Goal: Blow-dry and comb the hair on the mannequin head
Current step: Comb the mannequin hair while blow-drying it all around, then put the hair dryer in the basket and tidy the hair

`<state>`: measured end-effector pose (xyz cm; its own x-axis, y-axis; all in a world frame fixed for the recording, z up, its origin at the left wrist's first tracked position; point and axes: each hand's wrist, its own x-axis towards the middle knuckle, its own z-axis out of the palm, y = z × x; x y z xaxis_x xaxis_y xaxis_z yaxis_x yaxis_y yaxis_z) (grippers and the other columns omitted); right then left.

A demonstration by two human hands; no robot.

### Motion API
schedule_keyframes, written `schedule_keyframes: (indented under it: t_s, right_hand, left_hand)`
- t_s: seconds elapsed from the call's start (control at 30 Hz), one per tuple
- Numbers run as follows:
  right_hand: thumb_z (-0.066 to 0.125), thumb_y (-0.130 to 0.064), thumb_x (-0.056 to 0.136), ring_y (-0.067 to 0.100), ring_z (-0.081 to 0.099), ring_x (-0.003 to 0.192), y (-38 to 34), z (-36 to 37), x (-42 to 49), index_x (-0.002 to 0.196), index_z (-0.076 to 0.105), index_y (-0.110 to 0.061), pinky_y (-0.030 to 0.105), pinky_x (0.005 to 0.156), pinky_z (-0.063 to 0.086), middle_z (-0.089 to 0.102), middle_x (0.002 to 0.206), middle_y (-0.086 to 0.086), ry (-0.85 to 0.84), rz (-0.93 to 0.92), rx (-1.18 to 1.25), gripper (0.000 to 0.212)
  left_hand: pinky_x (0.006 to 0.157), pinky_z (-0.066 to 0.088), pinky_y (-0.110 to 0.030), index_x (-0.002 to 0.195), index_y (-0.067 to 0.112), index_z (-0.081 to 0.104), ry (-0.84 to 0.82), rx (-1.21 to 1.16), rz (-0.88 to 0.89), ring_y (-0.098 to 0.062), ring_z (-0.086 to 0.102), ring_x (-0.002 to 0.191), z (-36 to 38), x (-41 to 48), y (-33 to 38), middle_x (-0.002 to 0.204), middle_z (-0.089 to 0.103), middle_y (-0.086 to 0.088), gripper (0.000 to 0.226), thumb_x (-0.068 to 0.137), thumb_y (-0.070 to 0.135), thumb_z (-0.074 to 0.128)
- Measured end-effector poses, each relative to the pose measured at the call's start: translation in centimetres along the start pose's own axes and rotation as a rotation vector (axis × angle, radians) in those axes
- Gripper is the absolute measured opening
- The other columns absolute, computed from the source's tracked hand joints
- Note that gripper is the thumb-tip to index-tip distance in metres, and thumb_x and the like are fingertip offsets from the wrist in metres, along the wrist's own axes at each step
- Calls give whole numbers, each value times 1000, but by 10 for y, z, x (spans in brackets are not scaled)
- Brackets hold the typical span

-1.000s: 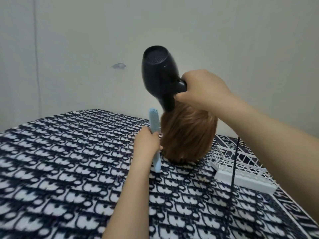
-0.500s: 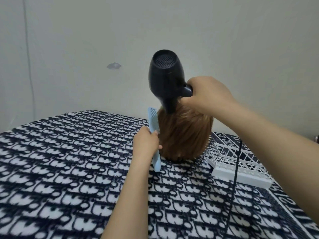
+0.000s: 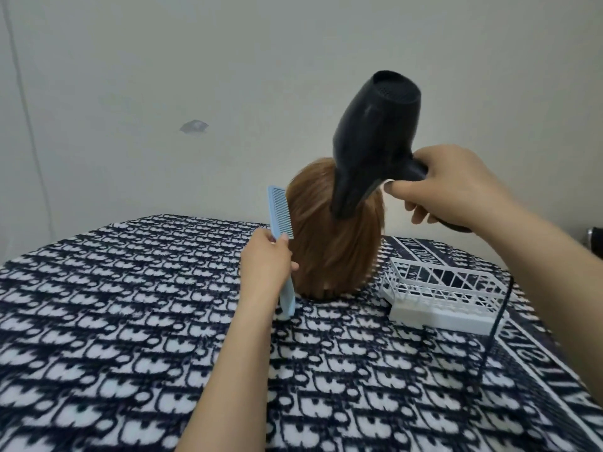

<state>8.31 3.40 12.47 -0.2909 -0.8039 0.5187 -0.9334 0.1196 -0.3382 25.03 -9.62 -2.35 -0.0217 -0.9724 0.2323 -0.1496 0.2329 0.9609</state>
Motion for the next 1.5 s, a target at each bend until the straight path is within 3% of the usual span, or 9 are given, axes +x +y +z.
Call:
schedule_keyframes:
  t_s: [0.27,0.37,0.5,0.9,1.0,1.23,1.3,1.4,1.5]
  right_hand:
    - [71,-23,92,8,58,32,73,1,-33,79,63,-6,19,35,40,68,49,-4,109,174,378,22]
    - [70,-19,93,10,60,36,94,10,-46,83,63,-2,21,36,44,66,49,1,133,219,522,21]
    - [70,-20,94,17,68,45,117,29,-60,84,63,-9,26,40,49,67,53,3,151,300,695,17]
    - [65,-28,98,22,71,51,143,75,-85,77,63,-8,28,48,58,63,51,6,247,528,1172,29]
    - [65,-27,98,22,69,49,150,83,-88,86,61,-8,29,50,57,62,51,6,272,577,1276,23]
    - [69,-36,92,16,71,67,164,103,-96,89,70,-15,33,65,55,71,68,-1,334,661,1263,21]
    - [69,-37,92,12,71,65,167,107,-97,83,71,-17,28,64,54,73,65,-4,352,676,1233,22]
    - [69,-37,93,11,72,58,169,109,-99,85,71,-16,25,56,55,72,60,-4,341,688,1256,23]
    - [68,-35,94,12,69,52,171,109,-100,83,69,-15,23,52,54,69,55,-1,365,663,1254,22]
  left_hand:
    - [63,60,-44,91,16,48,45,-158,92,-19,63,56,20,-18,16,82,64,-7,13,98,27,46]
    - [55,57,-35,96,14,49,69,-148,143,-20,62,60,24,-24,20,85,65,-9,16,99,29,43]
    - [67,54,-44,94,22,47,66,-83,216,-23,62,70,36,-37,29,82,66,-2,12,98,33,42]
    - [54,42,-27,88,20,53,-215,109,200,-13,61,69,121,-96,29,81,67,1,20,94,39,52]
    - [63,54,-36,88,19,49,-297,79,124,-20,63,71,139,-103,31,85,68,-4,21,94,39,51]
    - [73,54,-45,83,14,58,-490,83,120,-22,65,73,156,-116,28,78,66,-6,37,75,48,72]
    - [74,55,-47,93,5,62,-559,61,90,-25,64,73,160,-118,26,80,67,-10,38,77,38,73]
    - [66,53,-35,80,14,69,-637,-70,40,-13,62,65,164,-118,23,68,66,3,5,83,16,72]
    - [81,59,-43,90,2,70,-677,-151,-29,-15,70,81,166,-119,22,81,73,1,14,79,9,76]
